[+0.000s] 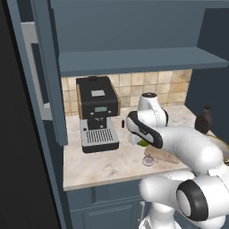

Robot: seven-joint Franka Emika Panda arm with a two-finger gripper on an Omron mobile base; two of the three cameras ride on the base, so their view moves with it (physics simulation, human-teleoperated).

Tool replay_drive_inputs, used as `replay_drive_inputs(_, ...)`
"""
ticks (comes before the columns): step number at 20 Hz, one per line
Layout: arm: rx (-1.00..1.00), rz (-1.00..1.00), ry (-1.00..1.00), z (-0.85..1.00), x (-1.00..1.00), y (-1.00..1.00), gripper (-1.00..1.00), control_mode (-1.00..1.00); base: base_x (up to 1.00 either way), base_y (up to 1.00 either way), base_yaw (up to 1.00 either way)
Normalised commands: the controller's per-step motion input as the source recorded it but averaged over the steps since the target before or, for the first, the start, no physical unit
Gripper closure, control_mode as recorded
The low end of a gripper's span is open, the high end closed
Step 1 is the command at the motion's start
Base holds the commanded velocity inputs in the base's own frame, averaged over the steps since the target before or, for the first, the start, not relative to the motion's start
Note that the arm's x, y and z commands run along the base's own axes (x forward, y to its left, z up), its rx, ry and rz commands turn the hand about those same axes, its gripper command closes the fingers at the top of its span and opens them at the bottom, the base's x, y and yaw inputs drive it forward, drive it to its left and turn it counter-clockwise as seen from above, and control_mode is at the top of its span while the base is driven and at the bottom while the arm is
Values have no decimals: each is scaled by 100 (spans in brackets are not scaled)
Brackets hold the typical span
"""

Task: Open the cabinet. Place the bowl and condiment on the counter. Then place the lime and garlic on the cutting board.

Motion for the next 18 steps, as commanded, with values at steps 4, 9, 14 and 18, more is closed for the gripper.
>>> replay_drive_inputs(4, 7, 0, -1, 49, 0, -38, 100, -100, 0, 0, 0)
replay_drive_inputs(9, 7, 0, 0, 39, 0, -45, 100, -100, 0, 0, 0)
replay_drive_inputs(14, 3, 0, 0, 12, 0, -43, 100, -100, 0, 0, 0)
replay_drive_inputs(18, 0, 0, -1, 0, 0, -39, 100, -100, 0, 0, 0)
